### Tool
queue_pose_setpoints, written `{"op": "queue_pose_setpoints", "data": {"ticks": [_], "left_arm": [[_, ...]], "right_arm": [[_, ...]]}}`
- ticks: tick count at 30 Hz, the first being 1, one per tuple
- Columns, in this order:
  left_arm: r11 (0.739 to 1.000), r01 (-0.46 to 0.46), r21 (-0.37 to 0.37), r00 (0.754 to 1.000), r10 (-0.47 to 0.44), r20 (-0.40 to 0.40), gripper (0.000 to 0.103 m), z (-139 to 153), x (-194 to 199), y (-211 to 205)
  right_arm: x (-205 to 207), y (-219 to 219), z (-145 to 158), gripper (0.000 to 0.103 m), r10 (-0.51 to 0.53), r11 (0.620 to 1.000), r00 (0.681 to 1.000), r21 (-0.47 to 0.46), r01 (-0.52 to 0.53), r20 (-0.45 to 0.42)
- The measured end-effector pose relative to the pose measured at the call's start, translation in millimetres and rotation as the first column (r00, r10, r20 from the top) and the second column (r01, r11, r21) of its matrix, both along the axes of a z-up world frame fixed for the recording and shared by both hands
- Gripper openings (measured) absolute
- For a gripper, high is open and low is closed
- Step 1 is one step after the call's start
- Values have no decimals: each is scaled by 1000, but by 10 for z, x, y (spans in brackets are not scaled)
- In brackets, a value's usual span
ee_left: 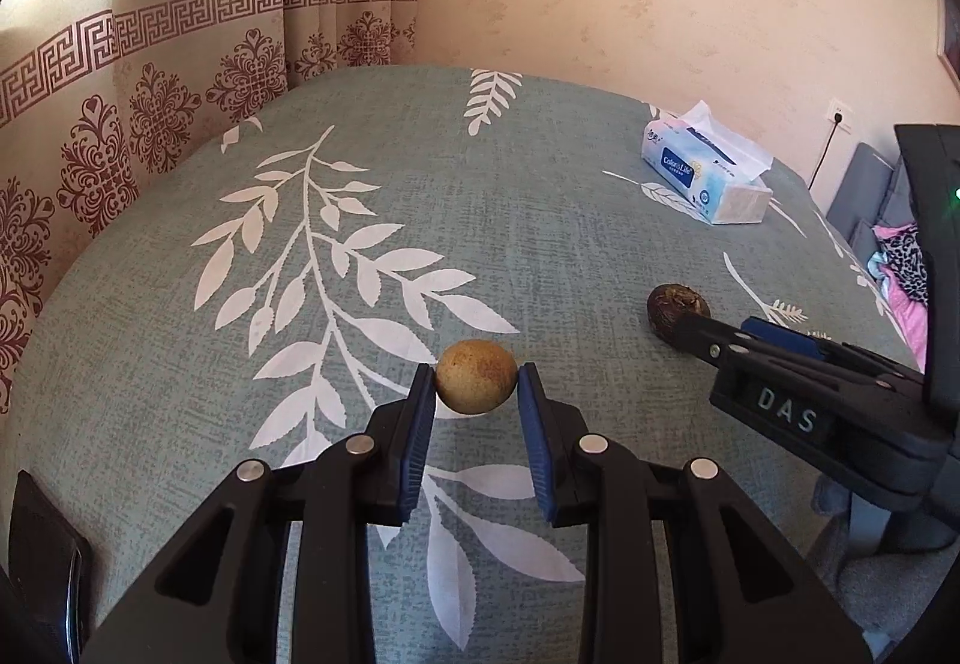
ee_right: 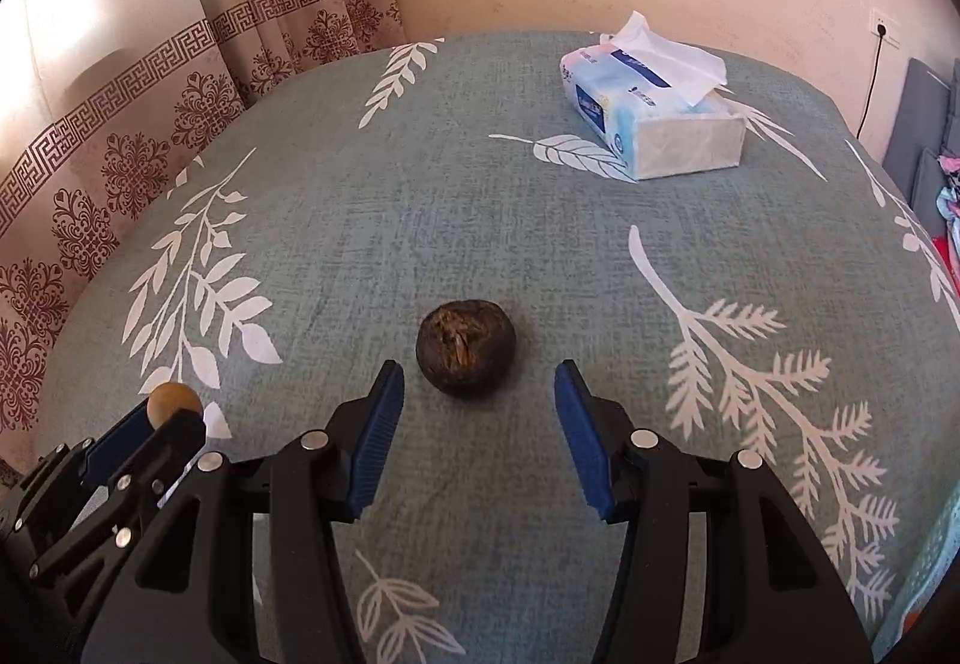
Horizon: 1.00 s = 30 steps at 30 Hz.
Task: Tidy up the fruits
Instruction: 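Grasp the dark brown round fruit with the right gripper, then drop the dark brown fruit into the basket with the right gripper while the left carries the tan fruit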
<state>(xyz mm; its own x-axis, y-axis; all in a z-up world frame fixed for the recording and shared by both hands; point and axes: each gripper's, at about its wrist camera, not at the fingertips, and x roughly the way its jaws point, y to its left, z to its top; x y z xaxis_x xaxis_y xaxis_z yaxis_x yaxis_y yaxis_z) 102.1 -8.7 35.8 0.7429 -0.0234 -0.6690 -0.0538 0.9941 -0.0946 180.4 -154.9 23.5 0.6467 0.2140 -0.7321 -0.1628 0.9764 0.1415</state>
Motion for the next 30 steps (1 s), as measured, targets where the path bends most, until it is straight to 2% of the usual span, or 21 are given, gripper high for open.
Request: {"op": "queue_pose_setpoints", "data": {"ticks": [10,14,18,30], "left_arm": [[1000,-7,-18,1000,7,-4,29,-13,0,40],[1000,0,-19,1000,0,-5,29,-16,-1,30],[1000,9,-18,1000,-9,-5,29,-15,0,11],[999,28,-19,1000,-28,6,29,8,-32,-21]], "right_arm": [[256,144,-144,54,-2,998,1000,-56,1,-13],[229,162,-154,48,0,996,1000,-89,0,0],[190,152,-142,41,3,996,1000,-85,-4,-4],[-117,8,-33,41,-26,998,1000,-63,26,13]]}}
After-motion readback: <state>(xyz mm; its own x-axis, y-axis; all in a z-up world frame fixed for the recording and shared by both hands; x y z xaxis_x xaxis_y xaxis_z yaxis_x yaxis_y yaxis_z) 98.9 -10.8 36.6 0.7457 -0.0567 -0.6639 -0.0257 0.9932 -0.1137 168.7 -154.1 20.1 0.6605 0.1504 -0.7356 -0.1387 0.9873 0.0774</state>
